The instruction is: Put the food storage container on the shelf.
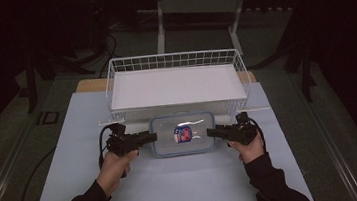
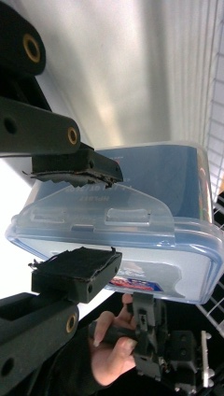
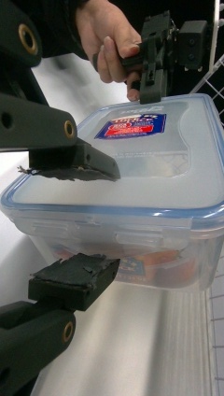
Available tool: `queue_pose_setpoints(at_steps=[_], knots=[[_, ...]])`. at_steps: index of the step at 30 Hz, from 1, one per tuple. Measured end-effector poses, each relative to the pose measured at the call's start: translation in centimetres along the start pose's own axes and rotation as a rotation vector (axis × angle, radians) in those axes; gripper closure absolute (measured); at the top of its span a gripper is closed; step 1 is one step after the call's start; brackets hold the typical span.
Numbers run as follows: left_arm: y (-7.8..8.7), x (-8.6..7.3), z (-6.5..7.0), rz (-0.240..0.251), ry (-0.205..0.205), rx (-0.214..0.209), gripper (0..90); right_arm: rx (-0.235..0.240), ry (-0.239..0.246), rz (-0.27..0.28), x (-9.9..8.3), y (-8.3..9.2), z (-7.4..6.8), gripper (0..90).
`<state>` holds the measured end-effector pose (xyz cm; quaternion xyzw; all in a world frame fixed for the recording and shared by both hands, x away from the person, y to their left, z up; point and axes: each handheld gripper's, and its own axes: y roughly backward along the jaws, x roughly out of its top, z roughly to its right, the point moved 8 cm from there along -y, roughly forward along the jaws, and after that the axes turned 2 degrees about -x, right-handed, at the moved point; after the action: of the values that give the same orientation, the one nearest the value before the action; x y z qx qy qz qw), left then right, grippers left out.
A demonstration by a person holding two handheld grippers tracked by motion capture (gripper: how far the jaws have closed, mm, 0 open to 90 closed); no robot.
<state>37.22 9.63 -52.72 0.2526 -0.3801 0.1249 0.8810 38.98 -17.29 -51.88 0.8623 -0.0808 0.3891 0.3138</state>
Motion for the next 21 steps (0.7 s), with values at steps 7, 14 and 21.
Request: queue_pose_setpoints(at_steps=[7, 14, 21], knots=[[-1.3, -0.2, -0.5, 0.023, -0.022, 0.034, 54.0, -0.037, 0.023, 0.019, 0.0, -0.2, 0.9, 51.3], [-2.4, 0.1, -1.0, 0.047, -0.066, 0.059, 52.6, -0.061, 0.048, 0.046, 0.1, -0.2, 1.8, 51.1], [-2.7, 0.2, -1.3, 0.052, -0.069, 0.058, 52.2, -0.053, 0.026, 0.048, 0.1, -0.6, 2.5, 50.7]])
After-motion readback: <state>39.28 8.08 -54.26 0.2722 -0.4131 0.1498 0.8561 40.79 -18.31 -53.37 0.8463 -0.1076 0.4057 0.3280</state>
